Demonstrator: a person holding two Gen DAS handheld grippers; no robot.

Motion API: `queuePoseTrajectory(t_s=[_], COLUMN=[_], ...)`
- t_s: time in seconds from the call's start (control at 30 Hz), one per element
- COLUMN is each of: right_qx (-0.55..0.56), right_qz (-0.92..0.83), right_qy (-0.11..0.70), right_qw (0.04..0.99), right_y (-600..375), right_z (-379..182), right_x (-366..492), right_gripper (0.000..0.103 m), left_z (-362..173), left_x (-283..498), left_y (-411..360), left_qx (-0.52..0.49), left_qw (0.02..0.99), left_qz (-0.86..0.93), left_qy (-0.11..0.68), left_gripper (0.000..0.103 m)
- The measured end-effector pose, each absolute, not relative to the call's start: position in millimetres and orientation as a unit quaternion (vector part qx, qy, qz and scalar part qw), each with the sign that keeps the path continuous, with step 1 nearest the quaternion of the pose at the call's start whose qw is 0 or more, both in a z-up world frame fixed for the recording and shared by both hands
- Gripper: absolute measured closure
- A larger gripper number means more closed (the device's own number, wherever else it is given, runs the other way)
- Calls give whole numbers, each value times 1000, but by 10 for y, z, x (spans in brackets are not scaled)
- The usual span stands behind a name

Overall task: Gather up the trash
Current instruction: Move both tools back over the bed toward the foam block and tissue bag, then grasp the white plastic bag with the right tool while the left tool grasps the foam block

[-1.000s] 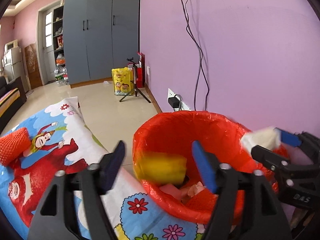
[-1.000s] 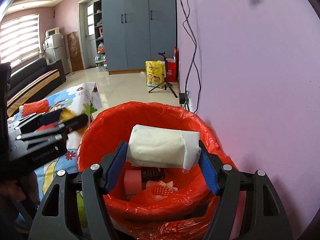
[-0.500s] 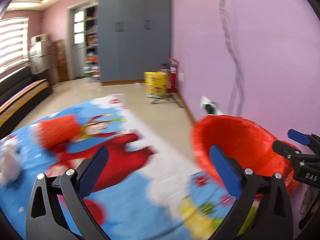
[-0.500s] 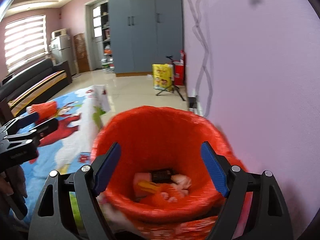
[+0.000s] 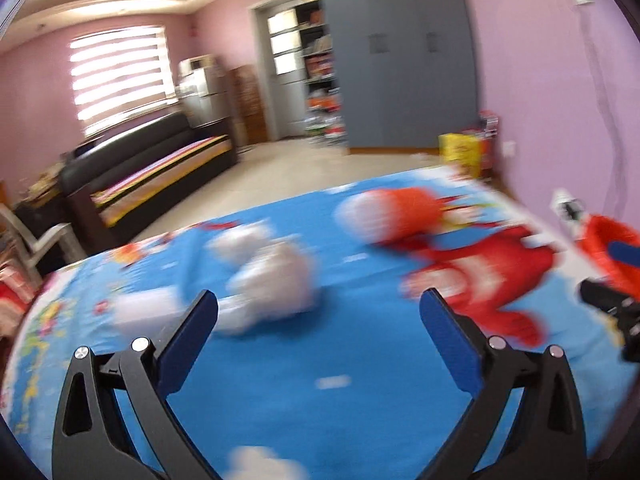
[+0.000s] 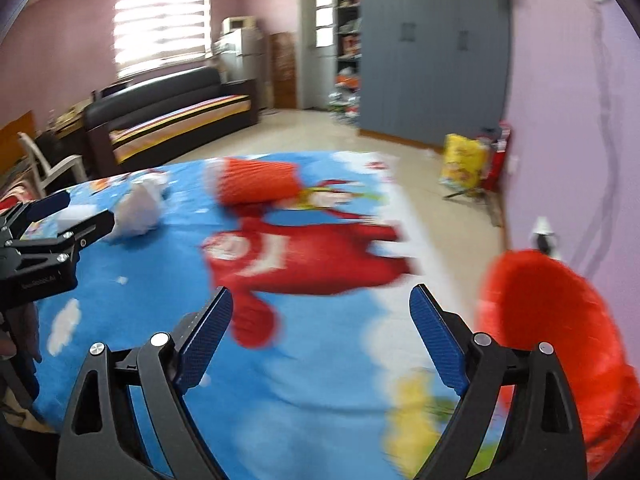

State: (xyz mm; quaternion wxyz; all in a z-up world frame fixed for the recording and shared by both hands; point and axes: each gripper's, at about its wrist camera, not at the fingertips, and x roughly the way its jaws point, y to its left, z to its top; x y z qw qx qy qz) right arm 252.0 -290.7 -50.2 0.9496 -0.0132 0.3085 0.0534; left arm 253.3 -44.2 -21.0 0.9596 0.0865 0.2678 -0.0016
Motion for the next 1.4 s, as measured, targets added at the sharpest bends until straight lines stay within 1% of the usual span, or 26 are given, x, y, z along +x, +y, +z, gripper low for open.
queuePoseTrajectory(t_s=[0.07, 0.23, 0.3, 0.43, 0.67, 0.8, 0.93, 1.03, 1.4], right_qx=[-10, -11, -7, 0, 5, 21, 5, -11, 22], right_qz=[77, 120, 131, 154, 162, 172, 182, 176, 177], right_qy=[315, 325, 330, 339, 362, 372, 376, 377, 410], right_qw=[946, 938, 935, 928, 918, 912, 909, 909, 894], right_y=[-2594, -1860, -1650, -1211, -759, -578, -332, -246, -290], right_z=[-518, -574, -600, -644, -748, -799, -846, -898, -995], right_x=[2668, 3003, 3123, 3458, 3892, 4013, 4067, 4086, 4161], right_gripper=[18, 18, 18, 18, 18, 18, 18, 18, 19], left_z=[-254, -297, -331, -399, -410, -419, -429, -428, -389], left_x=[2595, 2582, 2567, 2565, 2587, 2565, 2521, 2470, 2407], left_y=[60, 893, 1141, 1403, 1551, 1594, 1697, 1806, 1908], left_qx=[64, 7, -8, -22, -35, -29, -30, -38, -55], left_qw=[957, 954, 950, 945, 943, 942, 941, 940, 938], left_qz=[39, 99, 113, 129, 145, 148, 154, 162, 172], left_qy=[279, 285, 290, 299, 297, 300, 301, 299, 295], left_gripper=[5, 5, 5, 5, 5, 5, 5, 5, 5])
